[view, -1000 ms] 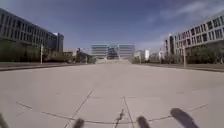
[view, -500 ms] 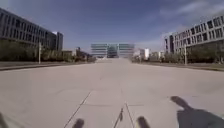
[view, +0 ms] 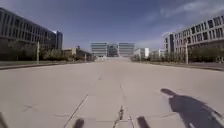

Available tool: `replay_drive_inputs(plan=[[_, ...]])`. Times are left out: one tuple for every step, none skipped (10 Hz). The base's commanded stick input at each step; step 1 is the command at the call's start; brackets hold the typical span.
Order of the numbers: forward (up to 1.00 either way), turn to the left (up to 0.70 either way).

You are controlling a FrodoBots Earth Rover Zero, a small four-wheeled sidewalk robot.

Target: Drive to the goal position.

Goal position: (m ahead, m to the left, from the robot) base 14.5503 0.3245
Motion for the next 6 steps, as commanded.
replay_drive_inputs(plan=[[0.70, 0.00], [0.70, 0.00], [0.70, 0.00], [0.70, 0.00], [0.70, 0.00], [0.70, 0.00]])
